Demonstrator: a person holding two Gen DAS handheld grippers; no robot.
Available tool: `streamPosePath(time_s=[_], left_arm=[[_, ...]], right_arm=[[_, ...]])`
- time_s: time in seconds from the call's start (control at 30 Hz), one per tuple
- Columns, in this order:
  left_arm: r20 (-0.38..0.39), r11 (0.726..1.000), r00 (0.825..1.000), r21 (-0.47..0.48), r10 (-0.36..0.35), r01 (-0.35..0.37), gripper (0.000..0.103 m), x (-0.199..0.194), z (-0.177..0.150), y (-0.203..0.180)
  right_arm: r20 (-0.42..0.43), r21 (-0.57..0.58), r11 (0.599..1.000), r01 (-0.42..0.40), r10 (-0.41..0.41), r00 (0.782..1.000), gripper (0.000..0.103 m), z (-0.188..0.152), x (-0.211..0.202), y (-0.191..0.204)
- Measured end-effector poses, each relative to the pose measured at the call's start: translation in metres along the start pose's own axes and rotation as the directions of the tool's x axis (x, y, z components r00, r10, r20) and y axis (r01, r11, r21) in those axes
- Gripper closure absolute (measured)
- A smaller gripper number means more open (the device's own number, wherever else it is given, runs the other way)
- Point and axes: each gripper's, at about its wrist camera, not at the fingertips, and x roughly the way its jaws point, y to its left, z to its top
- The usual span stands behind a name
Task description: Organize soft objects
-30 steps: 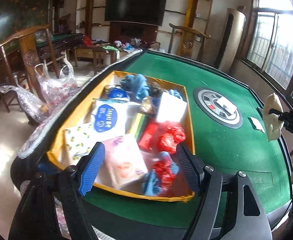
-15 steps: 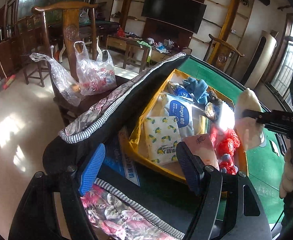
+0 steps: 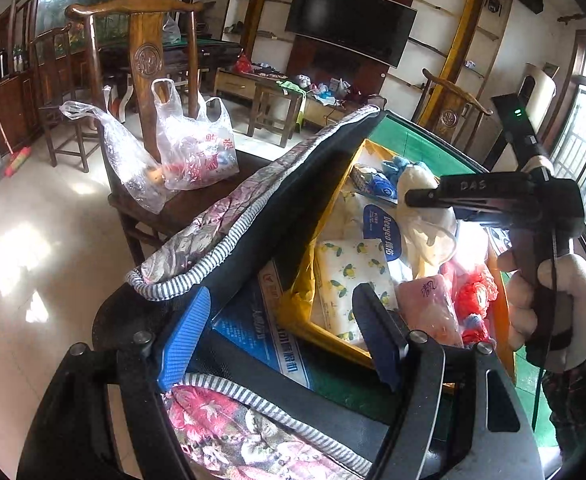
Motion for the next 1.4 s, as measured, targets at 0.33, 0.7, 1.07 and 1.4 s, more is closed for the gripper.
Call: streamPosePath(time_s=[0.33,0.7,1.07,1.4], left_arm=[[0.184,0.995,0.980,0.041,0.081,-0.090,0.029,-0.037,-0.001,-0.028],[0.422,0.993,0.906,0.116,-0.036,-0.014,0.000,-0.110,-0.018,-0.098],[0.347,0.979,0.930,0.113,0.124,-0.172,0.000,-0.105,-0.025,-0.128],[0.284,0.967,0.944,0.138,0.167,-0.212,0.000,-0.089,-0.033,-0.133]], right_arm=[[0.424,-0.065,0.980,0.190,-0.145,0.894,0.035,-0.057,-0.138,0.004],[0.527,0.026,0.954,0.299,-0.267,0.807,0.001,-0.157,-0.169,-0.011],[0.482,-0.058,0.955,0.292,-0.229,0.846,0.001,-0.189,-0.162,-0.001],[0.457,-0.095,0.947,0.308,-0.233,0.858,0.001,-0.196,-0.152,0.004]])
